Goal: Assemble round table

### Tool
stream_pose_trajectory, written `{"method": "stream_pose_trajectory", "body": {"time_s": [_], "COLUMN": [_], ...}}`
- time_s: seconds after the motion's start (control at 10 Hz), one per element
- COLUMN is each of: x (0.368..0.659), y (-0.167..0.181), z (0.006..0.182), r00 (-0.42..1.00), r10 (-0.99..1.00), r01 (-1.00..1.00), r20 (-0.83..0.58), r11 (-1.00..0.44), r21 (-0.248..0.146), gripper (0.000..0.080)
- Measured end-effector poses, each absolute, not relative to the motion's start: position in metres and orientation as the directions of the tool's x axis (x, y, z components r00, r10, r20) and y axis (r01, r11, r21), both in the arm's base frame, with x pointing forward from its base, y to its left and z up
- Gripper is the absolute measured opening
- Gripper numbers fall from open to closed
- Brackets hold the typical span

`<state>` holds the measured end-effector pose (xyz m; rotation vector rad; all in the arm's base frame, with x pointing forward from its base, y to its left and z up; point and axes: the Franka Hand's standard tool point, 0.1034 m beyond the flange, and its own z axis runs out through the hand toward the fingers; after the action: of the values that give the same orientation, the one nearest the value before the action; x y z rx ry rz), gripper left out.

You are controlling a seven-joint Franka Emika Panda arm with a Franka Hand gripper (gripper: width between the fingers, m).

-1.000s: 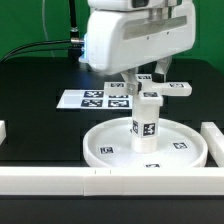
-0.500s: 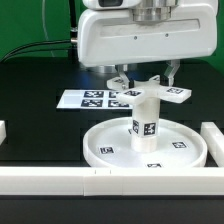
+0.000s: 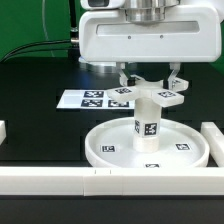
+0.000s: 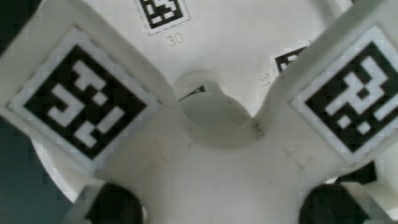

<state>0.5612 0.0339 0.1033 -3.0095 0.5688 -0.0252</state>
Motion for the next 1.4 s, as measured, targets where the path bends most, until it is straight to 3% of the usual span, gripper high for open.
{"method": "stream_pose_trajectory", "body": {"time_s": [0.3, 0.7, 1.1, 1.4], "x": [0.5612, 0.5619, 0.5623, 0.5629], "y": [0.0342, 0.0354, 0.0378, 0.0371], "z": [0.1031, 0.1024, 0.1019, 0.1023], "r00": [0.852, 0.512, 0.096, -0.081], "r10": [-0.524, -0.856, -0.989, -0.988], "r01": [-0.523, -0.857, -0.992, -0.994], "r20": [-0.014, -0.071, -0.111, -0.129], "r11": [-0.848, -0.503, -0.086, 0.091], "r21": [-0.082, -0.114, -0.097, -0.067], "gripper": [0.0440, 0.0440, 0.0440, 0.0440]}}
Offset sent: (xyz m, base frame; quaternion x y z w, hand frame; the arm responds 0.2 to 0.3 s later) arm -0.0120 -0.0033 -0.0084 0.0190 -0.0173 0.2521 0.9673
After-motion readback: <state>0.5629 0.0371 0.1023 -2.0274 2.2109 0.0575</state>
